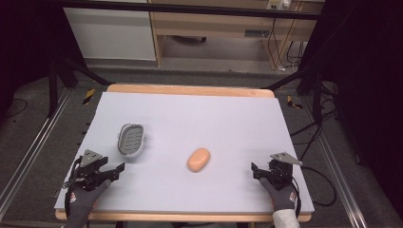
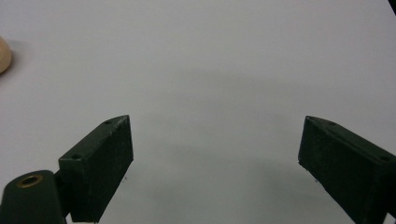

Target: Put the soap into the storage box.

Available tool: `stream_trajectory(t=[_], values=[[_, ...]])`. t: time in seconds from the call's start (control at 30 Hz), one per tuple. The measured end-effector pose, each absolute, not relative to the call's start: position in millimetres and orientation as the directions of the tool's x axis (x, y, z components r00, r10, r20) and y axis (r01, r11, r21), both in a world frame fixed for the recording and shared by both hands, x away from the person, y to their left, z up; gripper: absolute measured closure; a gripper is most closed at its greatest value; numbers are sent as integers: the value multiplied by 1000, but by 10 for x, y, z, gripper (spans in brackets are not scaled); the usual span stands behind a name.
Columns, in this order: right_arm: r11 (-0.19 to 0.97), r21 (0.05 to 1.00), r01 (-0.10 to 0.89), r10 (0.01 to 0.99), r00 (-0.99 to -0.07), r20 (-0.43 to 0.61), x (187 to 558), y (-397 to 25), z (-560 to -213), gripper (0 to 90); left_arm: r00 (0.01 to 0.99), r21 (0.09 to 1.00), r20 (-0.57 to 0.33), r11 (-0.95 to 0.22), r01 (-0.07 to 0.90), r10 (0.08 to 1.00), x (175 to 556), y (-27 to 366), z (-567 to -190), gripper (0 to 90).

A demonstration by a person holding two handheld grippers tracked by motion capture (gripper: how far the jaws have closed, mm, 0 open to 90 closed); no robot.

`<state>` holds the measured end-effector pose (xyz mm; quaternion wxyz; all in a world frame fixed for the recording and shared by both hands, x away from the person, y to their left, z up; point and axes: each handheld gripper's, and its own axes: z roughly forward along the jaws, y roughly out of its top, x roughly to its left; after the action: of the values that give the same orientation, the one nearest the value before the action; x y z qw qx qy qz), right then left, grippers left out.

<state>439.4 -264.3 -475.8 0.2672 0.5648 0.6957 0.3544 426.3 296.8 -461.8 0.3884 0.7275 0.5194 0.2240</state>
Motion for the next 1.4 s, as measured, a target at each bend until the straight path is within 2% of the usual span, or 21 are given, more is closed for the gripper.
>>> stream_trajectory(t=[0.7, 1.4], values=[[113, 816, 567, 975, -221, 19, 4352, -2627, -4693, 98, 412, 820, -94, -164, 549, 906, 4171, 2703, -4519, 305], [117, 811, 573, 973, -231, 23, 4339, -2591, -4669, 84, 462, 831, -69, -205, 517, 884, 4153, 2460, -4452, 305]])
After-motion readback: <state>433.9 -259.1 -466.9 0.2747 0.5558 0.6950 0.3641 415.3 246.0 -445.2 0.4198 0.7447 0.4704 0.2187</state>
